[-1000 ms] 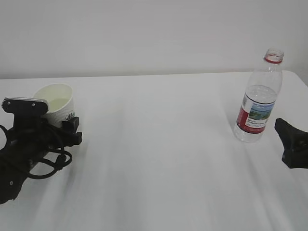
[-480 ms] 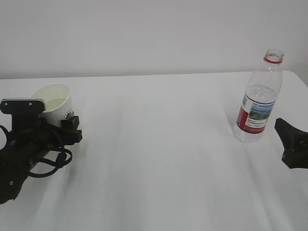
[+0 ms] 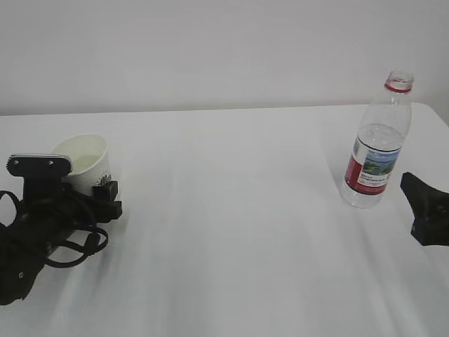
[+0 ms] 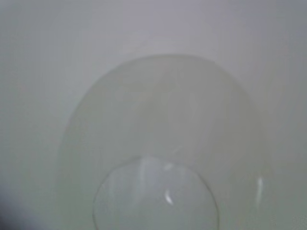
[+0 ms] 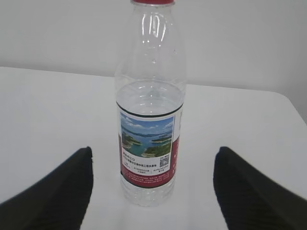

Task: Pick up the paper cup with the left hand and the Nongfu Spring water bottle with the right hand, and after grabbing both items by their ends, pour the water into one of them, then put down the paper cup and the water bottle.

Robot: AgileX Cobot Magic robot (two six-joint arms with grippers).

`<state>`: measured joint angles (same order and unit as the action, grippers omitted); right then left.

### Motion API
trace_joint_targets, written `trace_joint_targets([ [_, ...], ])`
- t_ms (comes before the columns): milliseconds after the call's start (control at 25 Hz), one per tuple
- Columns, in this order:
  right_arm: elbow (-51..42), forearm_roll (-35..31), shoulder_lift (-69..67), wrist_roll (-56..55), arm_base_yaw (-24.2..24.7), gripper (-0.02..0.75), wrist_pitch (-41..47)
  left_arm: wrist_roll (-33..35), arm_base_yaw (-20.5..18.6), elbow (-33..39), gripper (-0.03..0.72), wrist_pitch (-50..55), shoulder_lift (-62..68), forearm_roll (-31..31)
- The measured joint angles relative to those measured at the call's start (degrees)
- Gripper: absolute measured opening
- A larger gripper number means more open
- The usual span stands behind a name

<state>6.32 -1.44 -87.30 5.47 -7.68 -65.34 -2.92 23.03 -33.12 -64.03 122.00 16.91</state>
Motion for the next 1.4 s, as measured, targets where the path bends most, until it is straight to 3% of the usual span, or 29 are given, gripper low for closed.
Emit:
trace_joint_targets([
  [200,0.0,0.0,0.0,0.0,0.0,0.593,0.0,0.0,0.0,0.0,0.524,-0.36,0.25,-0.24],
  [560,0.0,0.0,0.0,0.0,0.0,0.593,0.0,0.0,0.0,0.0,0.604,-0.83,0.37,-0.98],
  [1120,0.0,0.68,0.0,0.0,0.0,0.593,0.0,-0.12,0.0,0.0,0.581,-1.15,0.37,-2.37],
  [1400,0.0,1.44,0.0,0.0,0.0,0.592,0.0,-0.12,0.0,0.0,0.683,-1.26,0.37,-3.92],
])
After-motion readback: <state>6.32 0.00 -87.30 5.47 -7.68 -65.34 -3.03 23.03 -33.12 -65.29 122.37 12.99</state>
